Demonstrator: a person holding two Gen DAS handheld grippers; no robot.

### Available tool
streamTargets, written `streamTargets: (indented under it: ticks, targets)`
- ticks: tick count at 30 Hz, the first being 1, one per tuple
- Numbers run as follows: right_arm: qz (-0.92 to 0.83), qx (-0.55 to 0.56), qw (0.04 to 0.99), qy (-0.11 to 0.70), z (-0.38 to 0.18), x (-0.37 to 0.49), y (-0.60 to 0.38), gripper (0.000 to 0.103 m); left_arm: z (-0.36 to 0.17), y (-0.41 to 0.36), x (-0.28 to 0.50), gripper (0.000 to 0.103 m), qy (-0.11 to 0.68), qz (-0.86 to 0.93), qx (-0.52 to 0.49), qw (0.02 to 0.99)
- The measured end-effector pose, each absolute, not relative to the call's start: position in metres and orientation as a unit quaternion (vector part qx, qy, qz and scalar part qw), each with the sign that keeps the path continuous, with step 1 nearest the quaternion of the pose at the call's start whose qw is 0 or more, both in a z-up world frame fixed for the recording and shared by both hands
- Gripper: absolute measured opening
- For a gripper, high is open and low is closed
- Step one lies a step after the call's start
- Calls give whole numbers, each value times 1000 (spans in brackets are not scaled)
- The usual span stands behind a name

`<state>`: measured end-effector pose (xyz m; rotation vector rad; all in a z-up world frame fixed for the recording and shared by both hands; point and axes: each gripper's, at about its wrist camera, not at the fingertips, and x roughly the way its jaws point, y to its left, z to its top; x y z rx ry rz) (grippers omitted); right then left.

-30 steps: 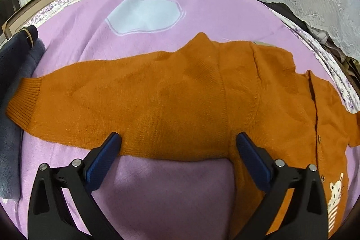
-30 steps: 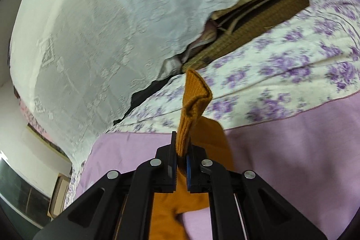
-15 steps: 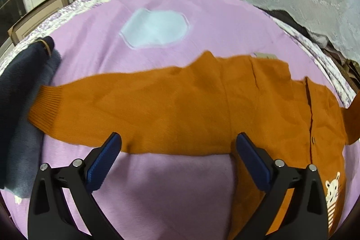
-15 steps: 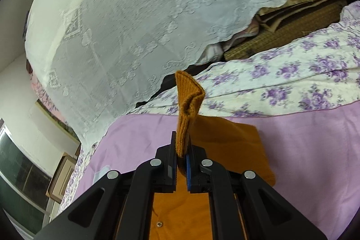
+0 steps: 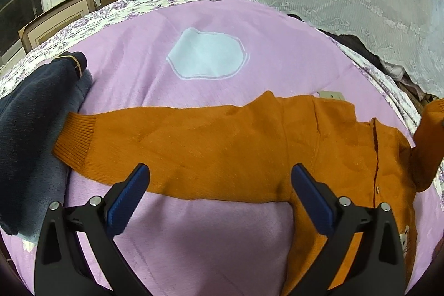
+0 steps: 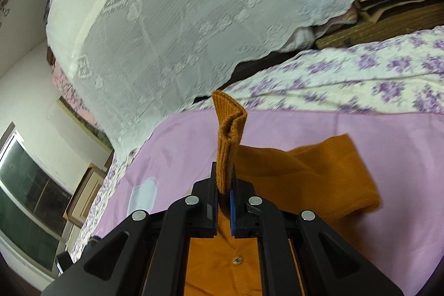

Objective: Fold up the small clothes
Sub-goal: 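Lift the sleeve cuff with the right gripper and fold it across the cardigan body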

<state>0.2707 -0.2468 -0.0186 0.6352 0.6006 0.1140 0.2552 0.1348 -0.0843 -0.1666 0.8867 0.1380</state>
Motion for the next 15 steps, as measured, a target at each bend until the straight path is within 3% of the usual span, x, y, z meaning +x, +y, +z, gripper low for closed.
streamTargets:
  ticks: [15]
  targets:
    - [85, 235, 887, 389, -84, 289, -157, 8, -83, 141, 257, 99, 428, 70, -89, 897]
